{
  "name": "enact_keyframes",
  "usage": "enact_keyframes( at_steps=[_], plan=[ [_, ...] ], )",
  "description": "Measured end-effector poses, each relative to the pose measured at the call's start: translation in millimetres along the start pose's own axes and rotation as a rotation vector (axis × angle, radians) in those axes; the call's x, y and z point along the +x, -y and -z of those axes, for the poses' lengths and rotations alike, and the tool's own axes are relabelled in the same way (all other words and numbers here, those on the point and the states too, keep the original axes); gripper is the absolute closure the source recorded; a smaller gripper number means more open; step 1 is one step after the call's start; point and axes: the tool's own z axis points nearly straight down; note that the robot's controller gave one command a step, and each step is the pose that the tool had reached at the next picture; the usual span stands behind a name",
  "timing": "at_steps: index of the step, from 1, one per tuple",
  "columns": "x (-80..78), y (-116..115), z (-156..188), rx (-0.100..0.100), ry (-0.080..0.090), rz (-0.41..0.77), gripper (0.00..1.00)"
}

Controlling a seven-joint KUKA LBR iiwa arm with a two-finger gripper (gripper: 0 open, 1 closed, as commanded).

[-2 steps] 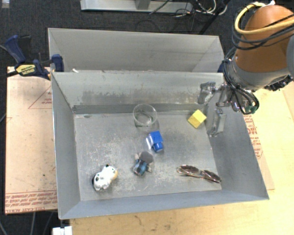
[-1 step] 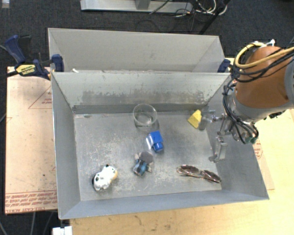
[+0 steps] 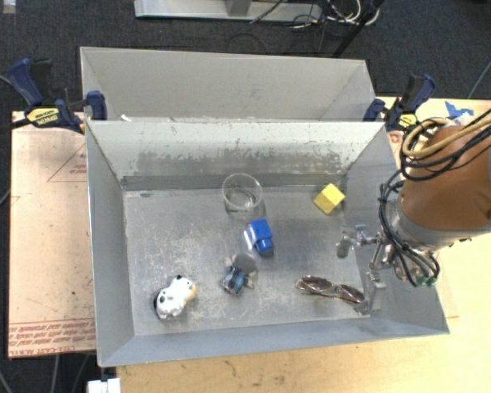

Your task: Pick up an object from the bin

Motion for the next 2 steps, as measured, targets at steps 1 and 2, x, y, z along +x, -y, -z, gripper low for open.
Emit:
enact_keyframes(
  at_steps=[1,2],
  plan=[
    [2.4,10.7,0.9,0.002,0.006,0.000,0.00],
    [2.7,17.2,-79.4,0.004,0.016,0.008,0.00]
  ],
)
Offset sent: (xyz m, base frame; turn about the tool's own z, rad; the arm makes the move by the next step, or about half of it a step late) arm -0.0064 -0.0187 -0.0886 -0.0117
